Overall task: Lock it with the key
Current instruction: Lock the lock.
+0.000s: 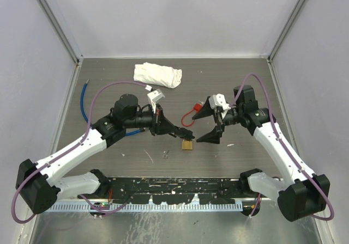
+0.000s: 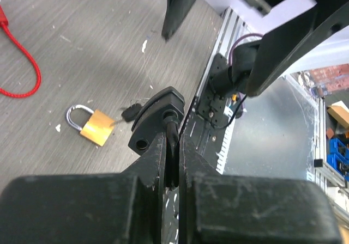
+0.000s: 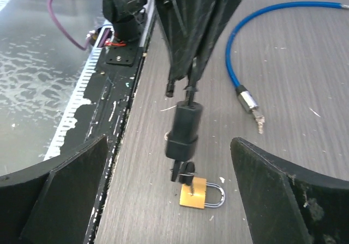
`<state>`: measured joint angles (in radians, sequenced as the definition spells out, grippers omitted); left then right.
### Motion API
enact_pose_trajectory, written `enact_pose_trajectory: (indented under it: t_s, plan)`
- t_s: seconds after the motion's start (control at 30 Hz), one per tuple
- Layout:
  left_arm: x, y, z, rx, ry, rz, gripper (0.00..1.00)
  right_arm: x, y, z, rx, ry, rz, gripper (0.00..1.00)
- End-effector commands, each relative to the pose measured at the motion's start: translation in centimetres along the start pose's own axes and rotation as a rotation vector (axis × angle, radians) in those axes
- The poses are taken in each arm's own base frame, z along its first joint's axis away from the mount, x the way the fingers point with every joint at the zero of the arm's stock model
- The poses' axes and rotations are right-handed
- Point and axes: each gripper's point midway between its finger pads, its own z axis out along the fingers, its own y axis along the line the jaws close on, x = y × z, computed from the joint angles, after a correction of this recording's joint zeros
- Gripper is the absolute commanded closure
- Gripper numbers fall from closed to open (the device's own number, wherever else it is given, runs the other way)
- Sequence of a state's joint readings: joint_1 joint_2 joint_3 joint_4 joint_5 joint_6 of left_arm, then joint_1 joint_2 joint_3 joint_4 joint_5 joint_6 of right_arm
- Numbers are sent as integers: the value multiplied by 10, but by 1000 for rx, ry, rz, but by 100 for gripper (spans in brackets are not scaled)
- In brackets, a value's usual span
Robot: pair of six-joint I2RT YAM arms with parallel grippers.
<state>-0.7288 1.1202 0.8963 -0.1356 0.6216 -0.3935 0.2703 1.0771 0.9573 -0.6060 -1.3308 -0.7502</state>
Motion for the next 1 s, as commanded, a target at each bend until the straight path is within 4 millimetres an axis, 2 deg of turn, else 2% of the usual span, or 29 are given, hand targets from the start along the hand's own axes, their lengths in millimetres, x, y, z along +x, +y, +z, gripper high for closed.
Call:
enact_pose_trajectory:
  t_s: [0.0,0.13,0.3,0.53,0.8,0.97]
  plan:
    - [-78,-47,-17,141,-329,145,100,-4,9,7,-84,-75,-123,0]
    - [-92,-55,-24,153,-399,173,100,-15,-5,7,-35,-68,-85,0]
    - [-112,-64,-35,153,-487,215,100,-43,-25,9,27,-89,-34,0]
    - [-145,-88,-53,187,-597,254,100,-70,-17,21,-14,-172,-38,0]
    - [-167,-110,-71,227,-668,266,100,-126,-12,11,15,-359,-45,0]
    - [-179,-124,-86,235,-718,287,100,-136,-16,10,24,-395,42,0]
